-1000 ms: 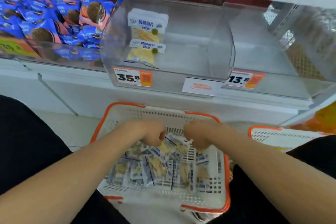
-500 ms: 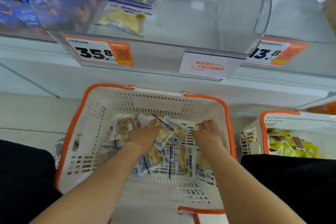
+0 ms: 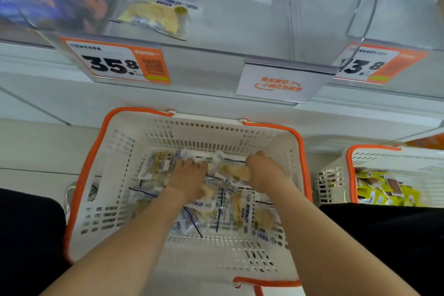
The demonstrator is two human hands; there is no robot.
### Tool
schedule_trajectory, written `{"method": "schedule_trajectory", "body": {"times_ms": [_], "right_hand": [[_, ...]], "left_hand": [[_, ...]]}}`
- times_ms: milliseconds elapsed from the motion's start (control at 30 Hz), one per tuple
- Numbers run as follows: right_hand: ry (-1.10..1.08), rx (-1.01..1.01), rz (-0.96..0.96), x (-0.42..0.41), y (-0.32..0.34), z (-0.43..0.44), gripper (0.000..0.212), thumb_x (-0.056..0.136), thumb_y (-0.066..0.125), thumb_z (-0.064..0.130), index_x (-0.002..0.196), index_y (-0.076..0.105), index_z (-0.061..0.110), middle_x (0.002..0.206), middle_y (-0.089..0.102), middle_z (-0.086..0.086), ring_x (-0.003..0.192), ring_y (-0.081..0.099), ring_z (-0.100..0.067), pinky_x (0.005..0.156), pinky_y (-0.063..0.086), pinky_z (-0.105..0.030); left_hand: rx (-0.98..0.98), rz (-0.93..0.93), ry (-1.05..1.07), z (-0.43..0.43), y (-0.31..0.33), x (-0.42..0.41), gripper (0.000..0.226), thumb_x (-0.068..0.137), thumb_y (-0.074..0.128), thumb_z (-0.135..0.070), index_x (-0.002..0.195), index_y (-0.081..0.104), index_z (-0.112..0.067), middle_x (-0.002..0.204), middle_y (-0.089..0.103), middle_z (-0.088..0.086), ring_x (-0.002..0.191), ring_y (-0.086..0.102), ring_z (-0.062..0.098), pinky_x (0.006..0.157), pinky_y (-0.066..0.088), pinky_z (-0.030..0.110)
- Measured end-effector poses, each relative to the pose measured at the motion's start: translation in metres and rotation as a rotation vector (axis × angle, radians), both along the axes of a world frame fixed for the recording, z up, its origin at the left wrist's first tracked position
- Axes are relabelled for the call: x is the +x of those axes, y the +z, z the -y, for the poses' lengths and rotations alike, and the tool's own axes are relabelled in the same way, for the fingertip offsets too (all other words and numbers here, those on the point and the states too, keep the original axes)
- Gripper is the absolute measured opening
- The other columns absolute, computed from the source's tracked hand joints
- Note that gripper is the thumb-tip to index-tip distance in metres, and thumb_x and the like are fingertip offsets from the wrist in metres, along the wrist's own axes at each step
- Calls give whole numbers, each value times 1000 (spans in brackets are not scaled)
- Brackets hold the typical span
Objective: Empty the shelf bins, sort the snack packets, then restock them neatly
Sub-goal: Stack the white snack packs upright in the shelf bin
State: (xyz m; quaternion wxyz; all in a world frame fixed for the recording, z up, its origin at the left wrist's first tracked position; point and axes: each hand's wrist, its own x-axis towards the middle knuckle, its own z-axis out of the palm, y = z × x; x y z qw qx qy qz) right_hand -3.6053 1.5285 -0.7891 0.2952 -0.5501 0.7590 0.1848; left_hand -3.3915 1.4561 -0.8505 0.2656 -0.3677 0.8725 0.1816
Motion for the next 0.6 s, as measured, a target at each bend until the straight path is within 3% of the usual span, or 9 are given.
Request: {"method": "schedule_trajectory", "body": {"times_ms": [67,100,167,267,333,400,500,533,600], "right_hand": [[-130,-43,153,-5,4,8,21,86,66,13,106,66,18,107,64,-5,97,66,-29,79,56,-38],[-169,-66,183,-6,8,11,14,86,68,22,100,66,20,101,67,-3,92,67,-27,75,57,-37],[-230,-115,202,-7,20,15,24,86,69,46,95,65,25,94,69,1,82,65,-21,67,52,-34],[-246,-186,177,-4,43,15,55,74,61,71,109,71,29,98,72,7,83,67,-18,71,59,-36],[-185,-181,162,-1,61,12,51,73,63,64,109,71,30,94,72,8,81,67,-15,72,61,-35],[-114,-142,227,7,81,8,35,78,67,54,103,70,29,91,70,10,77,63,-10,65,54,-28],[-1,-148,311,21,102,6,20,82,71,43,89,68,24,89,71,5,76,63,-12,64,50,-27],[24,-182,332,25,107,6,19,82,73,40,93,68,24,93,71,4,81,63,-15,69,50,-29],[20,-265,383,34,117,7,41,81,81,37,116,61,28,106,66,6,93,62,-16,77,51,-33]], "left_hand": [[82,-232,230,2,6,6,21,104,58,-39,115,52,-22,96,69,5,88,63,25,87,51,39],[134,-327,346,4,10,8,13,107,56,-34,107,54,-22,84,67,4,73,62,23,70,49,35],[172,-430,499,11,24,18,13,109,53,-30,101,59,-21,74,64,2,63,58,21,57,40,33],[99,-452,567,24,54,33,30,110,50,-34,81,57,-29,68,57,-5,63,55,19,54,34,30],[74,-439,621,31,76,40,39,109,52,-32,71,50,-29,65,53,-7,64,54,19,55,32,29],[111,-397,629,37,94,46,42,108,53,-28,66,50,-26,63,52,-3,68,58,27,56,33,30],[314,-418,680,43,131,50,25,108,54,-22,88,68,-21,71,58,0,70,63,28,56,48,29],[420,-423,713,44,144,49,20,107,53,-18,100,72,-20,80,62,3,72,63,24,55,51,28],[620,-420,756,43,166,49,21,106,53,-13,114,72,-19,98,68,6,84,65,23,60,56,29]]}}
